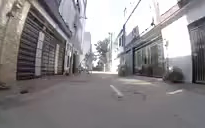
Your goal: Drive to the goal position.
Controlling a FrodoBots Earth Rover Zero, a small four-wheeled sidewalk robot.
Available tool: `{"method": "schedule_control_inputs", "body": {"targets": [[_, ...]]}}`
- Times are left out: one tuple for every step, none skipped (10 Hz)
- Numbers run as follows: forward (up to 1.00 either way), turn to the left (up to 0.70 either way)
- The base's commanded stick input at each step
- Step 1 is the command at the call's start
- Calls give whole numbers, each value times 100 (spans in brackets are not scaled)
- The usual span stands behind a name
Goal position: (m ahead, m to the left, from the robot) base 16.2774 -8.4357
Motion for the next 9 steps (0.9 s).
{"method": "schedule_control_inputs", "body": {"targets": [[100,0],[100,0],[100,0],[100,0],[100,0],[100,0],[100,0],[100,0],[100,0]]}}
